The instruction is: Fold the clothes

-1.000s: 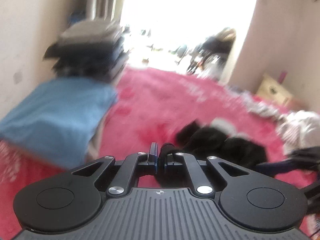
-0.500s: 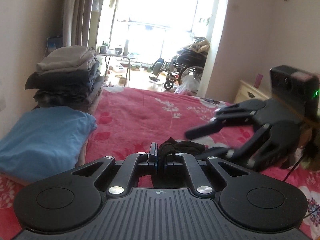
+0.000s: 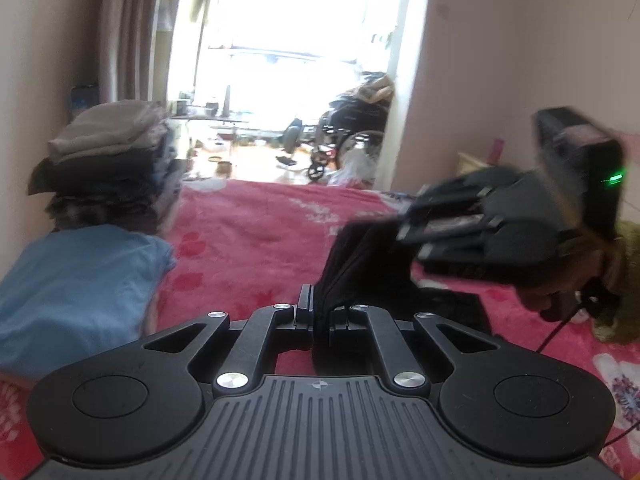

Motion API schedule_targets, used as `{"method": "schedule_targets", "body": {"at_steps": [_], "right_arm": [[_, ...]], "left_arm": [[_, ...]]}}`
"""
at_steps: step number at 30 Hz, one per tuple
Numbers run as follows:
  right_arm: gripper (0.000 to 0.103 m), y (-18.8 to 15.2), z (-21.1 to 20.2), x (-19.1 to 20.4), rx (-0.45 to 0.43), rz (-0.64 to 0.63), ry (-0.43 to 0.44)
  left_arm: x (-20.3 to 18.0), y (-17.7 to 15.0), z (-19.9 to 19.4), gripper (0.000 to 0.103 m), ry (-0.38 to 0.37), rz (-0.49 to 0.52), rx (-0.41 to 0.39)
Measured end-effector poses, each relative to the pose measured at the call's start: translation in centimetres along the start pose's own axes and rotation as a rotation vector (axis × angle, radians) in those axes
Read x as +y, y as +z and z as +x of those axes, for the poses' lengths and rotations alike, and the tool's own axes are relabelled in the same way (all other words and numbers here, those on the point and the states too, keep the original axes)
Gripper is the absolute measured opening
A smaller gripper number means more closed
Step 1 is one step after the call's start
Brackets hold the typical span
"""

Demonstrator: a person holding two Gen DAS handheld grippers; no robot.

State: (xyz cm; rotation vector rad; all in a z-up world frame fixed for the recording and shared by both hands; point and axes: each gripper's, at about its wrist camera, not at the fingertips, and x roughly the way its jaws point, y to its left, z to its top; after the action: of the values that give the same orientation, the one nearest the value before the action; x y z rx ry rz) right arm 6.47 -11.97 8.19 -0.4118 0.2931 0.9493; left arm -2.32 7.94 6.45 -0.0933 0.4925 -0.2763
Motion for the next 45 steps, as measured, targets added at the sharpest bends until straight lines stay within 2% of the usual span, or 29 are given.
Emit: {"method": "schedule_targets", "body": {"at_steps": [2, 6, 8, 11, 13, 15, 17, 20, 23, 30, 33, 37, 40, 42, 45], "right_arm": [[0.005, 0.7, -1.9, -0.9, -0.032, 0.04, -0.094], [0.005, 0.3, -6.9, -3.9, -0.086, 0.18, -0.278], [0.005, -0.7, -9.9, -5.6, -0.113, 0.269, -0.346], [0.005, -3.6, -14.0, -7.7, -0.123, 0.419, -0.44], [0.005, -6.9, -16.1, -9.0, -0.074, 0.542, -0.502], [0.006, -11.5, -17.2, -10.0, 0.036, 0.683, -0.559], [0.006, -16.3, -17.9, -10.5, 0.138, 0.856, -0.58], [0.006, -21.2, -18.8, -10.0, 0.197, 1.028, -0.598], [0.007, -22.0, -19.7, -9.5, 0.211, 1.08, -0.594], [0.009, -24.0, -21.5, -8.4, 0.234, 1.178, -0.577], [0.009, -24.7, -21.9, -8.4, 0.228, 1.177, -0.561], [0.01, -24.9, -22.0, -8.3, 0.222, 1.151, -0.552], [0.01, -25.1, -22.2, -8.3, 0.216, 1.132, -0.555], [0.01, -25.2, -22.2, -8.4, 0.222, 1.117, -0.559], [0.01, -25.2, -21.8, -8.2, 0.244, 1.087, -0.575]], "left_arm": [[-0.1, 0.1, 0.7, 0.008, -0.031, -0.028, 0.016], [-0.5, -0.5, 2.4, 0.019, -0.094, -0.08, 0.072], [-1.0, -1.1, 3.3, 0.021, -0.131, -0.083, 0.117], [-1.9, -2.3, 4.4, 0.034, -0.188, -0.073, 0.181], [-2.9, -3.1, 5.3, 0.039, -0.225, -0.048, 0.223], [-3.8, -3.7, 6.2, 0.042, -0.246, -0.016, 0.253], [-4.6, -4.1, 7.0, 0.043, -0.267, 0.009, 0.271], [-5.9, -4.2, 8.3, 0.044, -0.298, 0.036, 0.286], [-7.7, -3.8, 9.9, 0.047, -0.331, 0.085, 0.286], [-14.2, -4.0, 13.3, 0.048, -0.393, 0.264, 0.299], [-16.8, -4.6, 14.4, 0.048, -0.389, 0.332, 0.3], [-19.0, -5.6, 16.2, 0.047, -0.276, 0.438, 0.295], [-19.1, -6.0, 17.1, 0.03, -0.208, 0.49, 0.309], [-18.8, -5.8, 17.3, 0.013, -0.165, 0.488, 0.311], [-18.1, -5.0, 17.2, 0.007, -0.093, 0.453, 0.295]]}}
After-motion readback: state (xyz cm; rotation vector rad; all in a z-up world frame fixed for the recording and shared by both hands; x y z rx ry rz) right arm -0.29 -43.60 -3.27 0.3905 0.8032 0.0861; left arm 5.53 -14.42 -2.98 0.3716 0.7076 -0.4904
